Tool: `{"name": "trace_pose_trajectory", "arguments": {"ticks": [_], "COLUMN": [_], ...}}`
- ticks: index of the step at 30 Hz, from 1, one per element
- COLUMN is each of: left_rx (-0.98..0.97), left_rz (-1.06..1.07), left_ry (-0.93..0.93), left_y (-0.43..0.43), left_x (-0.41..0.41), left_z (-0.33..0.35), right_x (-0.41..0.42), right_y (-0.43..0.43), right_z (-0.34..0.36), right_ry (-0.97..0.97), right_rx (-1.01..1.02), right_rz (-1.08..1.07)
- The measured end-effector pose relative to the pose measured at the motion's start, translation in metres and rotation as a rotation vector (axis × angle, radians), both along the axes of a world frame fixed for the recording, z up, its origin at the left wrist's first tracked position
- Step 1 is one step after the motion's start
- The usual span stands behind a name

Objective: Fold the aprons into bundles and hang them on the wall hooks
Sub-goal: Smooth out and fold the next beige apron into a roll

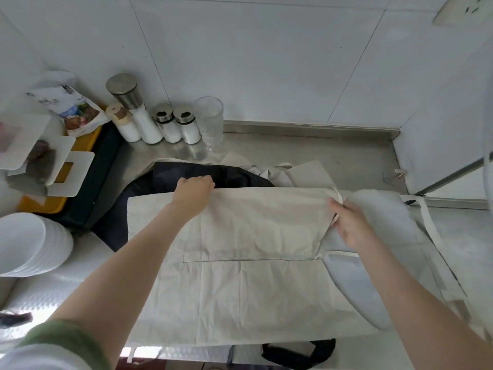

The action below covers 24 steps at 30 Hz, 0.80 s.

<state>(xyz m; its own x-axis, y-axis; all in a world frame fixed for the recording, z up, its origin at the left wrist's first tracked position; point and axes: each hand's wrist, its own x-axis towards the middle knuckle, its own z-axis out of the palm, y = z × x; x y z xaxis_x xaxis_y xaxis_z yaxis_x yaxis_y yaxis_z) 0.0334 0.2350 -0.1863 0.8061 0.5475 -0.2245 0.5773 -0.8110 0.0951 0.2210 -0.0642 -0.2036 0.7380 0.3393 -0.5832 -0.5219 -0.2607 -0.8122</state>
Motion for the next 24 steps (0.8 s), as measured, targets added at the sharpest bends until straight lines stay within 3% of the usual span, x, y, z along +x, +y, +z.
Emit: {"name": "trace_pose_trajectory", "arguments": {"ticks": [2, 5, 8, 13, 20, 24], "left_rx": [0.001, -0.011, 0.042, 0.109, -0.044, 0.043], "left_rz": [-0.048, -0.32, -0.553, -0.622, -0.5, -0.366], "left_ry": [-0.153, -0.302, -0.152, 0.173, 0.333, 0.043], "left_y": [-0.012, -0.034, -0.045, -0.038, -0.053, -0.072], "left_x": [-0.006, -0.024, -0.041, -0.062, -0.055, -0.031], "left_z": [-0.005, -0.016, -0.031, -0.05, -0.033, -0.024], "right_x": [-0.01, -0.022, -0.027, -0.033, -0.011, -0.006], "right_y": [-0.004, -0.008, -0.011, -0.021, -0.075, -0.112], "right_z": [0.003, 0.002, 0.0, -0.001, 0.012, 0.022], "right_ry": [0.078, 0.07, 0.017, -0.024, -0.138, -0.144], "right_rx": [0.007, -0.06, -0.141, -0.272, -0.293, -0.471], "right_rz": [0.124, 0.225, 0.25, 0.287, -0.219, -0.474]}}
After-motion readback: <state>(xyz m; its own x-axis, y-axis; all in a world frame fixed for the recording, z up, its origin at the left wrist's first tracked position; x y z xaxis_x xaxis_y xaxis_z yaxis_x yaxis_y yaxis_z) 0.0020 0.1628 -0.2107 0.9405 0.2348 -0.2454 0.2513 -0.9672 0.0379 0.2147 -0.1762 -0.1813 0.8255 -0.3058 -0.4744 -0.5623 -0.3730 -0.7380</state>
